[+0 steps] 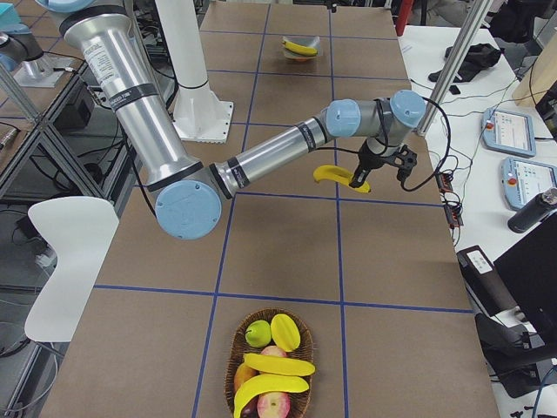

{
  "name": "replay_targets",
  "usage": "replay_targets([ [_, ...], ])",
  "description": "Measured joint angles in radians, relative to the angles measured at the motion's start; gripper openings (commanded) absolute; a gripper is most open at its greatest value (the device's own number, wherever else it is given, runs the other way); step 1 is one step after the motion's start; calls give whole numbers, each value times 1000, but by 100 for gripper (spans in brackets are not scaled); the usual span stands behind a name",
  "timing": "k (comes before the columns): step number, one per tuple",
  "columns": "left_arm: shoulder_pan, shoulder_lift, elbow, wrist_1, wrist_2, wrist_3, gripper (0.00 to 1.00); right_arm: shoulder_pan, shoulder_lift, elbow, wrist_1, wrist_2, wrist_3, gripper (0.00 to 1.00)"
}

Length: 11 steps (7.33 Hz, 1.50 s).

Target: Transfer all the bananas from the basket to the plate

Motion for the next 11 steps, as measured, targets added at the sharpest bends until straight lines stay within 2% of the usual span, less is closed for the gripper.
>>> replay_targets([
  [4,116,-161,4,-2,9,-495,100,-122,9,41,335,2,571,0],
  [6,170,-255,3,-2,27,-850,100,-172,25,41,490,-12,836,0],
  [8,265,-346,4,-1,100,-1153,100,-215,67,40,558,-47,1026,0],
  [11,350,-442,8,1,185,-1444,100,-294,127,43,639,-161,1288,0],
])
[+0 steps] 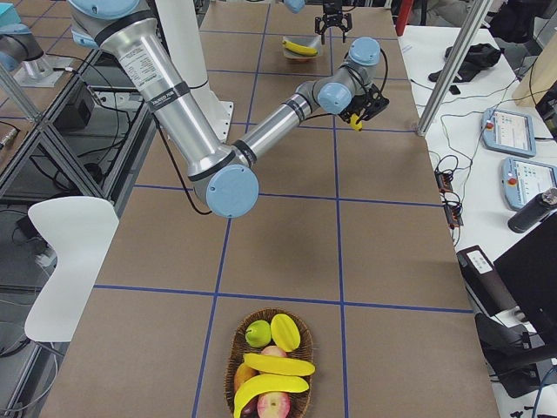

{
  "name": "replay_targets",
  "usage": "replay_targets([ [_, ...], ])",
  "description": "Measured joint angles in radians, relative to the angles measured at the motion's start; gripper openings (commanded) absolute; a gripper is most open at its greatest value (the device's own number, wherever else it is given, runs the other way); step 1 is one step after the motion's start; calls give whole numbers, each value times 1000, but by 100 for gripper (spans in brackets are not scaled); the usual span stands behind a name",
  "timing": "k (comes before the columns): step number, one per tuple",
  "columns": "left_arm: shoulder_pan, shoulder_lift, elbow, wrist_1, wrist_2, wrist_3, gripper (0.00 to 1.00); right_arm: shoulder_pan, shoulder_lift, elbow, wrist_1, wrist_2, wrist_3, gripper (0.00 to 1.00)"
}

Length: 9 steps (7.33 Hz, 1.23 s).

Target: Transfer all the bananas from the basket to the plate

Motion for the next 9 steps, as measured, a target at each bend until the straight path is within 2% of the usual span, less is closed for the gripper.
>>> replay_targets([
  [2,61,-70,5,0,83,-165,100,-65,29,5,81,-90,180,0],
  [4,109,-107,21,-2,145,-231,100,-123,52,34,99,-187,288,0],
  [9,167,-187,82,-19,247,-328,100,-159,94,54,102,-249,411,0],
])
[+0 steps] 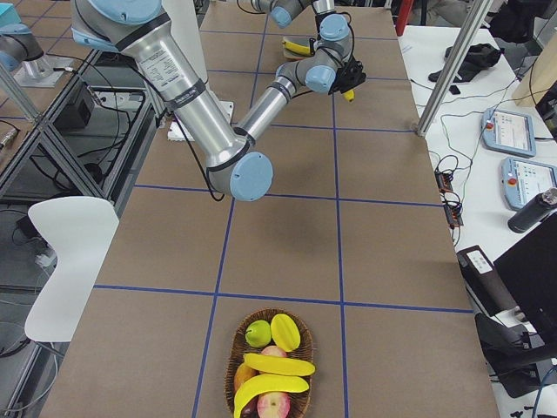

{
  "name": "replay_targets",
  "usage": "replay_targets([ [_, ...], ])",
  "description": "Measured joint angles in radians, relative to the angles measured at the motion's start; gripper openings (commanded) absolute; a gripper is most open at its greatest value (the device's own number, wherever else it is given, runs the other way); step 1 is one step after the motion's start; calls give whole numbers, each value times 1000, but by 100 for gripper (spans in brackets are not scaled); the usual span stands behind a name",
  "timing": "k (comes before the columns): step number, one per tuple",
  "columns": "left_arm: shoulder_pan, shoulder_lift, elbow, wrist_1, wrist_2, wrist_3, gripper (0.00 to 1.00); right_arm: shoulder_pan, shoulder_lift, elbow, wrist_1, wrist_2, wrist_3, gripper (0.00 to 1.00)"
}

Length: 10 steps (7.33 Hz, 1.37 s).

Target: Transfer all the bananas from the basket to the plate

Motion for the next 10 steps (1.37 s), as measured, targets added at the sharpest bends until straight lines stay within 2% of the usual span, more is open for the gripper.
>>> replay_targets([
  [8,20,-22,23,-33,104,-57,99,-4,3,58,4,-1,130,0],
  [9,21,-23,21,-33,104,-60,89,-4,3,62,4,-4,146,0],
  [10,22,-24,19,-32,105,-62,70,-5,3,63,4,-9,160,0],
])
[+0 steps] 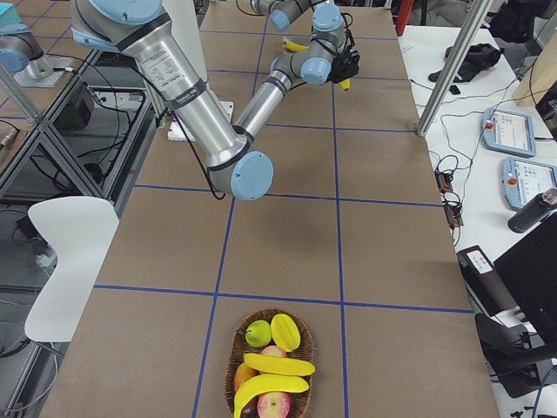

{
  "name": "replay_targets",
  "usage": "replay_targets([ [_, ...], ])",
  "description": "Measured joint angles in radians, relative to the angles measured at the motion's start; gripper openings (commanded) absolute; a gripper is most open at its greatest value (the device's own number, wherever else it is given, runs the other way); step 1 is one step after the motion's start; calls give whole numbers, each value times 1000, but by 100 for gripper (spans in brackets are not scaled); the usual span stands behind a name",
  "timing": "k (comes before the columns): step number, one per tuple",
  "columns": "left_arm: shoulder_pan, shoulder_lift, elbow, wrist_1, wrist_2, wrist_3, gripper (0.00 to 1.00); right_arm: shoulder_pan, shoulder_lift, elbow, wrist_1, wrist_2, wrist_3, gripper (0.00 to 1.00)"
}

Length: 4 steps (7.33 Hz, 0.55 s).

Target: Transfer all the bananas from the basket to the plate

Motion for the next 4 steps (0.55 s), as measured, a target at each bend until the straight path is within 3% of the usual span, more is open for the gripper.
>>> replay_targets([
  [1,0,0,-3,0,1,-3,41,0,0,3,0,-4,12,0],
  [2,0,0,-5,0,1,-9,5,0,0,8,0,-6,21,0],
  [3,0,0,-6,0,3,-19,0,0,0,15,0,-6,28,0],
  [4,1,2,-10,-3,12,-32,0,-1,0,20,1,-7,33,70],
])
